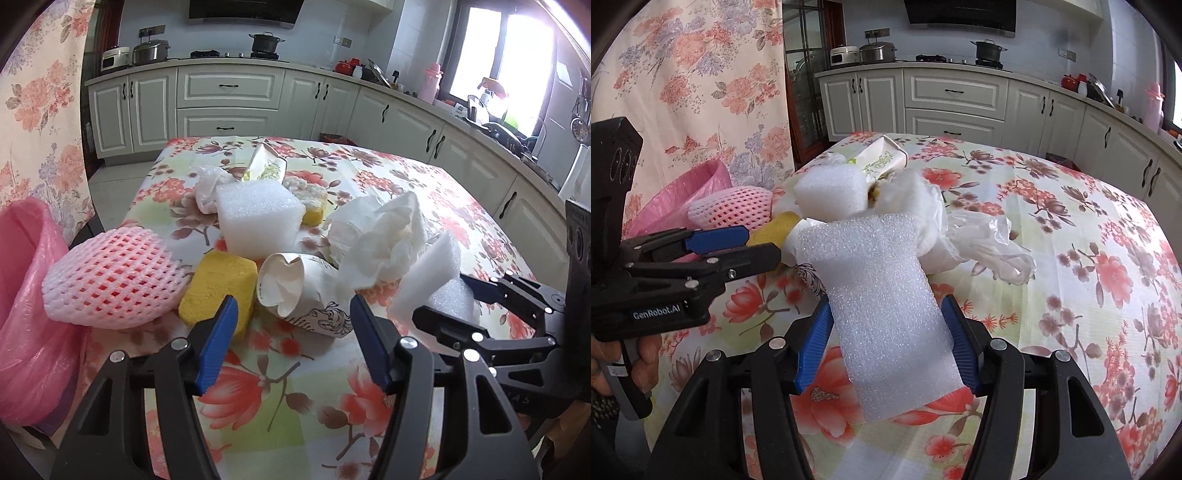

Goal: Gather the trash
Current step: 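Grasp the white foam sheet with the right tool while the left tool grasps a white tissue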

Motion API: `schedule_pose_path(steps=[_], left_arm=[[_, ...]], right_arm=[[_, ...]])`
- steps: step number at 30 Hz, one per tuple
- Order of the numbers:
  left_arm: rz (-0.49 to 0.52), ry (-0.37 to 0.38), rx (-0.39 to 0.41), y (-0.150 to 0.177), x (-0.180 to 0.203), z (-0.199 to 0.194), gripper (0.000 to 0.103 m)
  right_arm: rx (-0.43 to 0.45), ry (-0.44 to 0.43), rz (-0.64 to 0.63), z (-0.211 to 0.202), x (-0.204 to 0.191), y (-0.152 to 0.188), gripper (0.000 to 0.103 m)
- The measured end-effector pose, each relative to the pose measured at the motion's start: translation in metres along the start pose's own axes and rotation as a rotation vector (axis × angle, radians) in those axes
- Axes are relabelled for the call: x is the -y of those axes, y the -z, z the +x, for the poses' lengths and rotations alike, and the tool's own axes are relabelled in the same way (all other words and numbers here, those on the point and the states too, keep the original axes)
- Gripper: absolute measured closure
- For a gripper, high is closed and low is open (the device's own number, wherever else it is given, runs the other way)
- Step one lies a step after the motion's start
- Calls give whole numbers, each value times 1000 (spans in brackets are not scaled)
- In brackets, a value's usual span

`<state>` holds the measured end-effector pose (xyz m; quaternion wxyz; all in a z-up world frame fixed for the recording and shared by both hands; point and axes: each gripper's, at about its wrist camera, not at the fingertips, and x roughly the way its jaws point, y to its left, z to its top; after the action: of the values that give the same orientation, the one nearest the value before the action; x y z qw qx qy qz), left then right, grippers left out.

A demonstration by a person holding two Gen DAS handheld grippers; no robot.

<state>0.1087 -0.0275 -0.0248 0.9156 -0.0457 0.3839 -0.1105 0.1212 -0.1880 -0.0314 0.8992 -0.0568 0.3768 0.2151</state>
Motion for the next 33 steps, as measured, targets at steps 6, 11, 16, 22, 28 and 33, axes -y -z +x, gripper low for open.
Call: schedule_pose_path(steps=[6, 11, 16, 22, 28, 33], left_arm=[[41, -18, -29, 1, 13, 18, 42], [42, -19, -32, 1, 16, 22, 42], [60, -17, -8, -1, 23, 12, 42], [77, 33, 16, -9, 37, 8, 42], [85, 80, -6, -14, 50, 25, 48], [102, 95, -37, -14, 53, 40, 57]], right_arm=[[9, 15, 27, -3, 15, -2, 46], [11, 20, 40, -4, 21, -1, 46], [18, 30, 49, -7, 26, 0, 46], [28, 49, 54, -13, 32, 0, 46], [45, 74, 73, -20, 43, 0, 46], [53, 86, 93, -25, 54, 1, 46]])
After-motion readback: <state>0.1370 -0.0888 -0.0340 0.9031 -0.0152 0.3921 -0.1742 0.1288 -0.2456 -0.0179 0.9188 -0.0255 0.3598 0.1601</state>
